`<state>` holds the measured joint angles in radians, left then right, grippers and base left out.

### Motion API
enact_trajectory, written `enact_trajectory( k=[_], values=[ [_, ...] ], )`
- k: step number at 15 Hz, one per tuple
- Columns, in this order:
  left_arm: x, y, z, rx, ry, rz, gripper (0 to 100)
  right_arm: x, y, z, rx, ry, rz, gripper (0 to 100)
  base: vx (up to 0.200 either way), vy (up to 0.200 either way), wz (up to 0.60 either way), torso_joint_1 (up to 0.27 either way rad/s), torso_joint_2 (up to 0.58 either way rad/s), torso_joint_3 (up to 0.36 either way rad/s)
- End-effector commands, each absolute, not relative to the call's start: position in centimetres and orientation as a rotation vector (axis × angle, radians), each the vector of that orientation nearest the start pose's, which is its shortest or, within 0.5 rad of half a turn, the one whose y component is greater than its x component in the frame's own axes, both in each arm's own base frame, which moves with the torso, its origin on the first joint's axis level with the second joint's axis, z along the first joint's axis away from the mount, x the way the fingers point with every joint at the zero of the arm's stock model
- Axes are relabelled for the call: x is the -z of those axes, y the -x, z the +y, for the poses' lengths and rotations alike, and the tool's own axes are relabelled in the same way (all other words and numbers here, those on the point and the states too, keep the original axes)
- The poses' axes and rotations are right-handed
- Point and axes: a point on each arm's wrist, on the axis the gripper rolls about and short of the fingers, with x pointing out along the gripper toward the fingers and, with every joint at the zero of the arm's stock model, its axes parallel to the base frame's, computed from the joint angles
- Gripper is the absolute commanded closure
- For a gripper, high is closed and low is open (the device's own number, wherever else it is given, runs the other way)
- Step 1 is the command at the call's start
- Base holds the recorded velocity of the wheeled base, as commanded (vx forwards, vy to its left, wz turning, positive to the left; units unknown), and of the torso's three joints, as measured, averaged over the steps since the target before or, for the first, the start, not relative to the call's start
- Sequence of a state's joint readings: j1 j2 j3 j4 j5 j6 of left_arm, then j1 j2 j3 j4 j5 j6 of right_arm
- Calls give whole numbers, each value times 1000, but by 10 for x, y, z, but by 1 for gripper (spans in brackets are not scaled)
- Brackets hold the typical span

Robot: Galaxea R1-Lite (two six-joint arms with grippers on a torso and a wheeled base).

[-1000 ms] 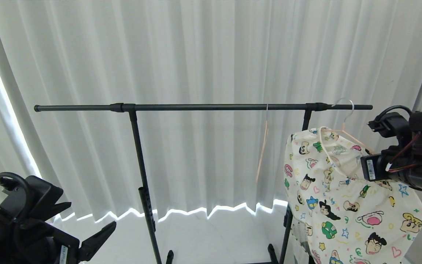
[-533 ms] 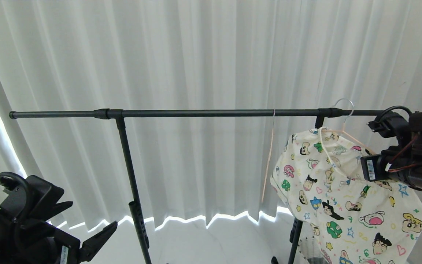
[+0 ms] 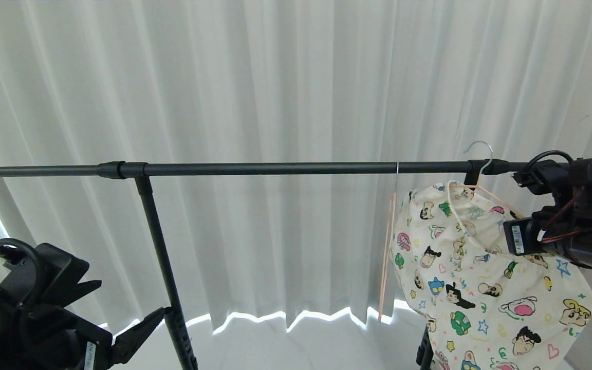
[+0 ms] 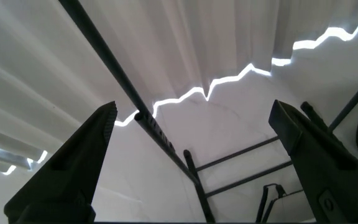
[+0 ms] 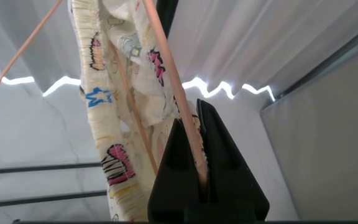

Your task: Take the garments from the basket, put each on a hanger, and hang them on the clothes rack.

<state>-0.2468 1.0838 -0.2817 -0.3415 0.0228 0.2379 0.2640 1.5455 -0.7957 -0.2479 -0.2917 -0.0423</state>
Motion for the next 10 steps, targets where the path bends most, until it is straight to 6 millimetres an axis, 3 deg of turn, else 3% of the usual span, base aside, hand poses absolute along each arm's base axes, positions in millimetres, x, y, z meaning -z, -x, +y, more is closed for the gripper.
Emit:
enact_trajectory(
  k=[1,4,10],
  values=[
    [-147,-123,-31,273,-294,426,0,-184,-259,63,15,181,494,100,0,0,0,0,0,0],
    [-147,-123,-30,273,-296,424,0,-175,-274,67,11,189,525,100,0,0,0,0,0,0],
    [-150,-122,-30,271,-296,408,0,-166,-330,74,32,182,530,100,0,0,0,0,0,0]
  ],
)
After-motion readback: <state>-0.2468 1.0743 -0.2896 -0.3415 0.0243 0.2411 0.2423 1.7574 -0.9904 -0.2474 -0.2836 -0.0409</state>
